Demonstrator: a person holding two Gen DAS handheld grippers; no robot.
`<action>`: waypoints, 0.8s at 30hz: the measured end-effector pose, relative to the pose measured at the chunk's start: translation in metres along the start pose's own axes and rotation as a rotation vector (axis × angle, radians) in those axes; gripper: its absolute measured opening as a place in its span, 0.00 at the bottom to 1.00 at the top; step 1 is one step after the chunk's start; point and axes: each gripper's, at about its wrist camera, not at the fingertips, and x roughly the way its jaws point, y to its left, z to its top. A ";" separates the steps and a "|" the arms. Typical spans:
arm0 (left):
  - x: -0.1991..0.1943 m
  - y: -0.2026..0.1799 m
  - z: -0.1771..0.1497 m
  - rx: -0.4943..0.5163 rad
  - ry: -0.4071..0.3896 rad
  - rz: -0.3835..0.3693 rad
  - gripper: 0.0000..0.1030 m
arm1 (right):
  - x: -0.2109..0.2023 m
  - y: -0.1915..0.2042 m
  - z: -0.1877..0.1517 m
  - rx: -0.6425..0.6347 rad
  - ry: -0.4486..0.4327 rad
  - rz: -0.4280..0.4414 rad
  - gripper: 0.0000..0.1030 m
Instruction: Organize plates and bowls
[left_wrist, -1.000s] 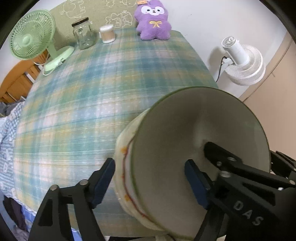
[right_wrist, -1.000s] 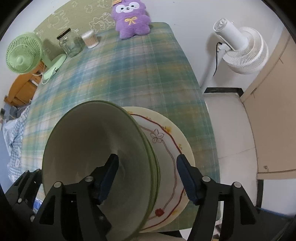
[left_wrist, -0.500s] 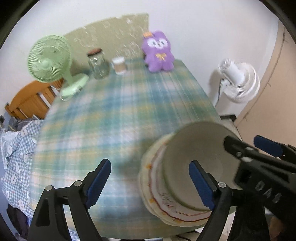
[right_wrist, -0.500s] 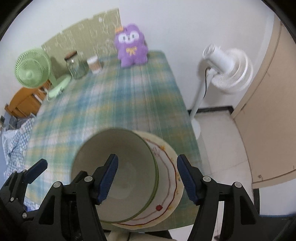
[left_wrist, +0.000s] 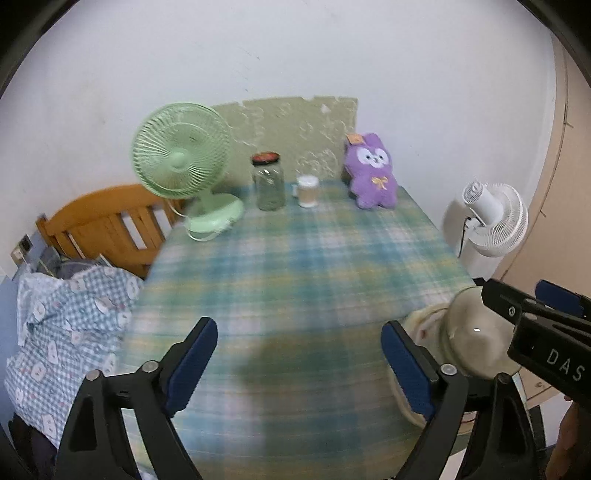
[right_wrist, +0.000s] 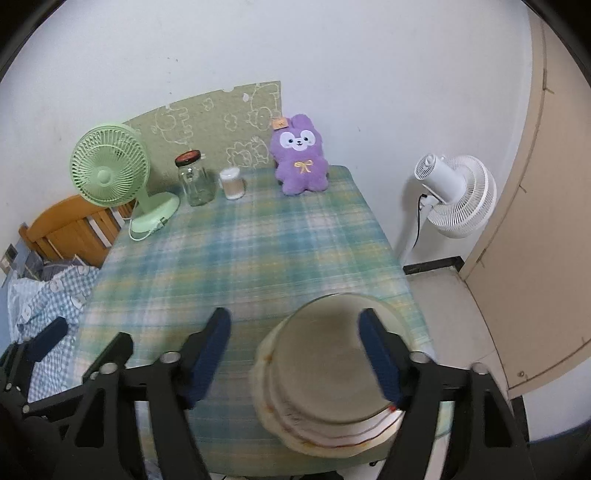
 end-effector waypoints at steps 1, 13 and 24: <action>-0.004 0.007 -0.002 0.004 -0.020 -0.009 0.92 | -0.003 0.006 -0.003 0.007 -0.011 0.000 0.78; -0.013 0.087 -0.038 0.054 -0.081 -0.025 1.00 | -0.026 0.076 -0.057 0.056 -0.146 -0.003 0.80; -0.020 0.095 -0.074 0.025 -0.126 -0.034 1.00 | -0.036 0.096 -0.100 -0.002 -0.249 -0.005 0.89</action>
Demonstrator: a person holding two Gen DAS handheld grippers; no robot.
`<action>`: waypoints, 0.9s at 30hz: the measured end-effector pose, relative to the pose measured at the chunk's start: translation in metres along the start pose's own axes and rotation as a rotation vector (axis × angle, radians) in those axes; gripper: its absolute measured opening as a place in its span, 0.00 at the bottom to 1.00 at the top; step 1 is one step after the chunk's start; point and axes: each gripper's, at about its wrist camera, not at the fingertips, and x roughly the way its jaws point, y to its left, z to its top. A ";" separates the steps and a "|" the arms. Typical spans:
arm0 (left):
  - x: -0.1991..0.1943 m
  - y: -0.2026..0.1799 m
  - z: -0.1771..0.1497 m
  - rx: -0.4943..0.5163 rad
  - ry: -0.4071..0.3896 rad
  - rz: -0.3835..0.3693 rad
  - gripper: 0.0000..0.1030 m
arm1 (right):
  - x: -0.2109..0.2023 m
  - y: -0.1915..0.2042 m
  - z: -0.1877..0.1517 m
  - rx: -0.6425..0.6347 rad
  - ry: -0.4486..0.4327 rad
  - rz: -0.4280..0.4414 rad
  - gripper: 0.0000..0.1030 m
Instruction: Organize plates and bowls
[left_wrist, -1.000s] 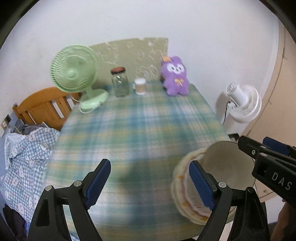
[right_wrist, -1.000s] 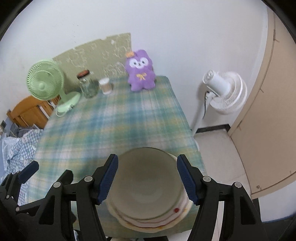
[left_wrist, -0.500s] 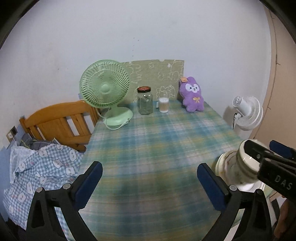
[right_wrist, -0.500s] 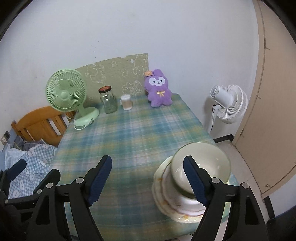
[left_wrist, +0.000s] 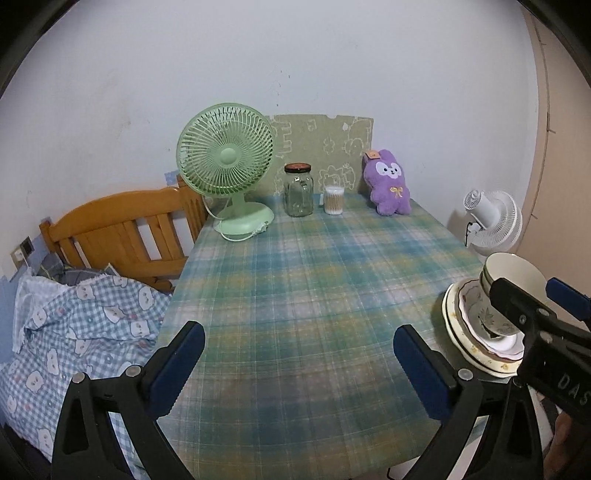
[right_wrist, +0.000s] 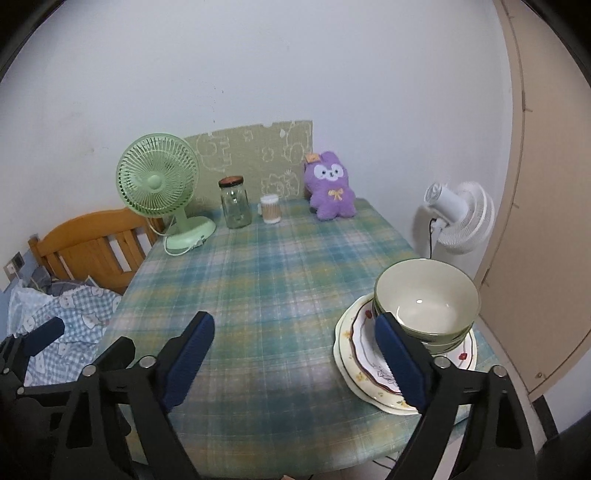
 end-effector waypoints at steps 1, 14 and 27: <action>-0.001 0.000 -0.002 -0.001 -0.007 0.003 1.00 | -0.001 0.000 -0.003 -0.005 -0.003 0.003 0.89; -0.006 0.004 -0.021 -0.072 -0.066 0.038 1.00 | 0.002 -0.015 -0.020 -0.003 -0.028 0.019 0.91; -0.011 0.006 -0.020 -0.072 -0.080 0.045 1.00 | -0.001 -0.012 -0.023 -0.021 -0.025 0.041 0.91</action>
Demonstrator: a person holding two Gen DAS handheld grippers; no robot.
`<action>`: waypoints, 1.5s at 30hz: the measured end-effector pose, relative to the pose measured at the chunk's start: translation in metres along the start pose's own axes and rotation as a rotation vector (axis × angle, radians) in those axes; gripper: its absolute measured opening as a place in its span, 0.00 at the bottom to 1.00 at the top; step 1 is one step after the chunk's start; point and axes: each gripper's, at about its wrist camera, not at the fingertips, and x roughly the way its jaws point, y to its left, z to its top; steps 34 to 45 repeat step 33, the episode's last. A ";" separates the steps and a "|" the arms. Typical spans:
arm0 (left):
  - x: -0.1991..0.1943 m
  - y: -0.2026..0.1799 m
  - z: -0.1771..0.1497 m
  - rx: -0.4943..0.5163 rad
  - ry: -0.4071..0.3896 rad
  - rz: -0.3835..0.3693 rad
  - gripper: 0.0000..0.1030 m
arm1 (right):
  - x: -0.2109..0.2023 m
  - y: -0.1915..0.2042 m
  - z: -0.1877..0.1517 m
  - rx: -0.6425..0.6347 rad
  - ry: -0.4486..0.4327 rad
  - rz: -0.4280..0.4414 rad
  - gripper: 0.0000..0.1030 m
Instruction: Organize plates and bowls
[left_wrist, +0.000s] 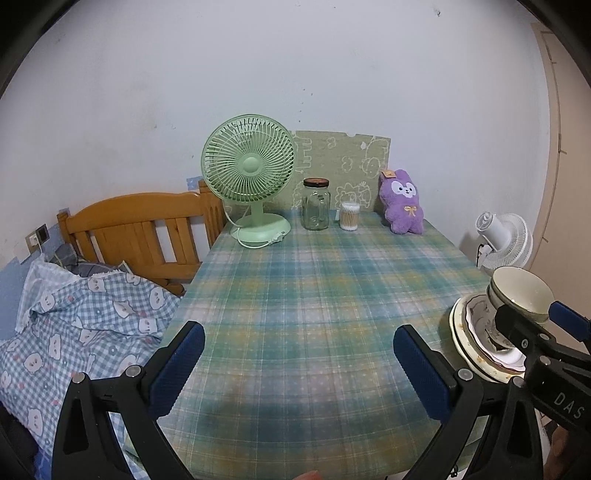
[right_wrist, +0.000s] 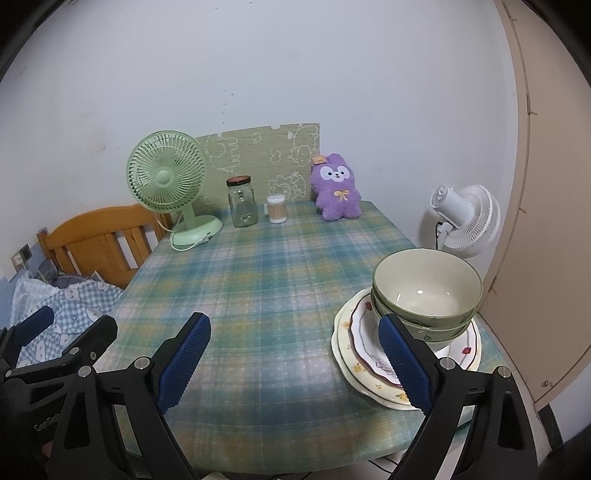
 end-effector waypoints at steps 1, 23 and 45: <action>-0.001 -0.001 0.000 0.000 -0.003 -0.001 1.00 | -0.001 0.000 0.000 -0.001 -0.003 -0.001 0.91; -0.002 0.003 0.000 -0.015 0.011 -0.012 1.00 | -0.001 0.002 0.000 -0.019 0.030 -0.005 0.91; -0.001 0.003 0.001 -0.015 0.015 -0.014 1.00 | 0.002 0.000 0.002 -0.015 0.042 -0.005 0.91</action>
